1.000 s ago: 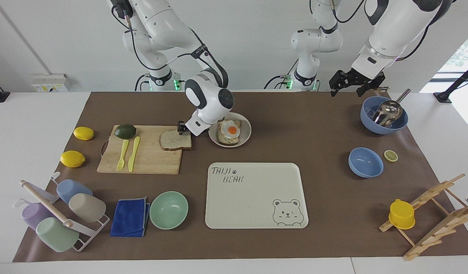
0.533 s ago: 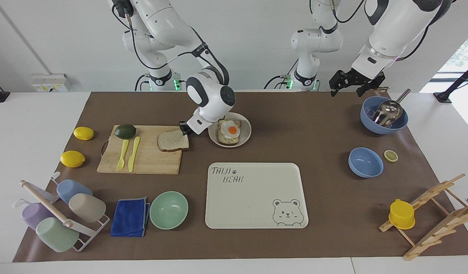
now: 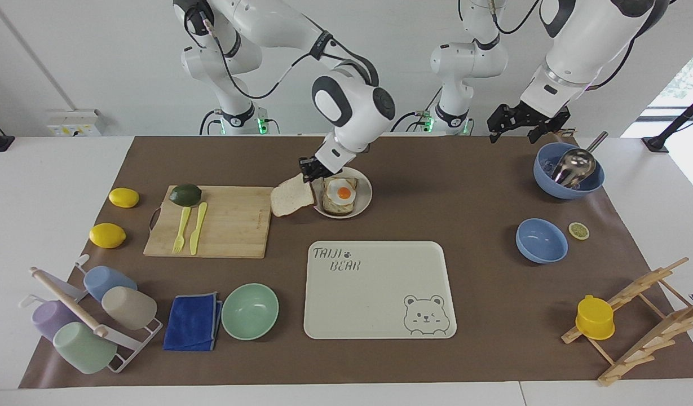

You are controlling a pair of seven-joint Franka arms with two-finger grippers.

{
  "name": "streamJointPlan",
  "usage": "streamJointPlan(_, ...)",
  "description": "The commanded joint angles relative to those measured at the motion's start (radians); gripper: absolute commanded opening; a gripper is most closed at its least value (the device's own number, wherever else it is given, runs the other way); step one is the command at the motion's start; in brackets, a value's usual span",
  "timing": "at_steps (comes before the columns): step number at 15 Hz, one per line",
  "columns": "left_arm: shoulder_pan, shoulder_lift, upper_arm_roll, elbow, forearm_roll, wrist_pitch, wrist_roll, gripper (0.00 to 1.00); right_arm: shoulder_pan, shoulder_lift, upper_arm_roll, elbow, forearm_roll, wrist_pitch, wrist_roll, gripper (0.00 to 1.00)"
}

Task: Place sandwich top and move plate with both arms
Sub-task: 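Carry the bread slice over the plate with the right gripper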

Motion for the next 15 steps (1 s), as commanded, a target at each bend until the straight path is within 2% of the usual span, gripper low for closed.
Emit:
streamJointPlan(1, 0.002, -0.026, 0.000, -0.028, 0.017, 0.012, 0.005, 1.00, 0.058, 0.063, 0.010, 0.066, 0.049, 0.041, 0.094, 0.00)
streamJointPlan(3, 0.002, -0.026, -0.002, -0.028, 0.017, 0.012, 0.005, 1.00, 0.091, 0.063, 0.010, 0.039, 0.075, 0.111, 0.156, 0.00)
streamJointPlan(8, 0.002, -0.026, -0.002, -0.028, 0.017, 0.012, 0.005, 1.00, 0.094, 0.060, 0.010, -0.119, 0.079, 0.305, 0.305, 0.00)
streamJointPlan(9, 0.002, -0.026, -0.002, -0.028, 0.017, 0.012, 0.006, 1.00, 0.087, 0.061, 0.011, -0.116, 0.084, 0.309, 0.311, 0.07)
streamJointPlan(10, 0.002, -0.026, -0.002, -0.028, 0.017, 0.013, 0.006, 1.00, 0.079, 0.064, 0.013, -0.103, 0.107, 0.312, 0.311, 0.23)
streamJointPlan(11, 0.002, -0.026, -0.002, -0.028, 0.017, 0.012, 0.005, 1.00, 0.079, 0.064, 0.011, -0.086, 0.131, 0.324, 0.313, 0.72)
streamJointPlan(12, 0.002, -0.026, -0.002, -0.028, 0.017, 0.012, 0.006, 1.00, 0.073, 0.057, 0.011, -0.067, 0.136, 0.333, 0.313, 1.00)
streamJointPlan(15, 0.002, -0.026, -0.002, -0.028, 0.017, 0.012, 0.005, 1.00, 0.013, -0.023, 0.011, -0.027, 0.139, 0.307, 0.307, 1.00)
